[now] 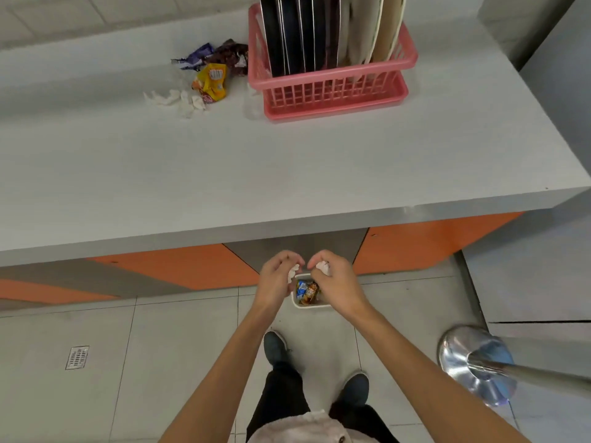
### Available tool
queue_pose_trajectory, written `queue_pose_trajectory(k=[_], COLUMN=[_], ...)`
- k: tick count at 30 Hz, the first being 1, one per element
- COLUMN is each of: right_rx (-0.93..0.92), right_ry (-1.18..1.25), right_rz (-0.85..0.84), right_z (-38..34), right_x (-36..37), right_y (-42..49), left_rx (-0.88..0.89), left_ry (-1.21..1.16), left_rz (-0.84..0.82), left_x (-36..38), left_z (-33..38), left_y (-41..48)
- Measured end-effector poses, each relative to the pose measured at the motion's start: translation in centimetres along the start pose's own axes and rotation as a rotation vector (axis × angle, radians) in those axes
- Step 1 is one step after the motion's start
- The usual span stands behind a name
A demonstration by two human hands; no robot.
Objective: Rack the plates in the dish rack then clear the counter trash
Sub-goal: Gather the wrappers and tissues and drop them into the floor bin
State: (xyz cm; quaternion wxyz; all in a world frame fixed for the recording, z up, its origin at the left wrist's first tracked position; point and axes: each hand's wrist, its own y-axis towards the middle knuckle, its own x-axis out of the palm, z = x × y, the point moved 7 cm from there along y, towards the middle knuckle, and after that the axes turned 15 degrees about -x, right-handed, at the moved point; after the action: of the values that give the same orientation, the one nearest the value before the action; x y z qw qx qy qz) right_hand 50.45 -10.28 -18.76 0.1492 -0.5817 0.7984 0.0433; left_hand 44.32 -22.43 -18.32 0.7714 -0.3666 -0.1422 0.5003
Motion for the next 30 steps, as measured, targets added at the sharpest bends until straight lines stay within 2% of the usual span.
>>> queue_pose_trajectory(k=[6, 12, 15, 19, 22, 30], right_rx=[0.218, 0.518, 0.551, 0.671, 0.723, 0.680], right_ry=[0.158, 0.305, 0.317, 0.379, 0.411, 0.384], right_rz=[0.057, 0.133, 0.145, 0.243, 0.281, 0.263], right_z=[6.4, 15.2, 19.3, 26.1, 31.3, 45.8], right_x=[-1.7, 0.8, 2.0, 3.7, 5.1, 8.0], right_y=[-4.4, -8.0, -6.2, -5.9, -5.5, -1.9], left_rx=[-0.058, -0.250, -0.273, -0.354, -0.344, -0.275], left_ry=[0.076, 0.114, 0.138, 0.226, 0.282, 0.453], left_rz=[0.036, 0.024, 0.027, -0.047, -0.061, 0.029], left_x=[1.2, 1.2, 1.5, 2.9, 3.8, 6.5], left_z=[-5.3, -12.7, -14.5, -18.8, -21.6, -31.5], left_y=[0.4, 4.9, 9.9, 16.2, 21.6, 37.0])
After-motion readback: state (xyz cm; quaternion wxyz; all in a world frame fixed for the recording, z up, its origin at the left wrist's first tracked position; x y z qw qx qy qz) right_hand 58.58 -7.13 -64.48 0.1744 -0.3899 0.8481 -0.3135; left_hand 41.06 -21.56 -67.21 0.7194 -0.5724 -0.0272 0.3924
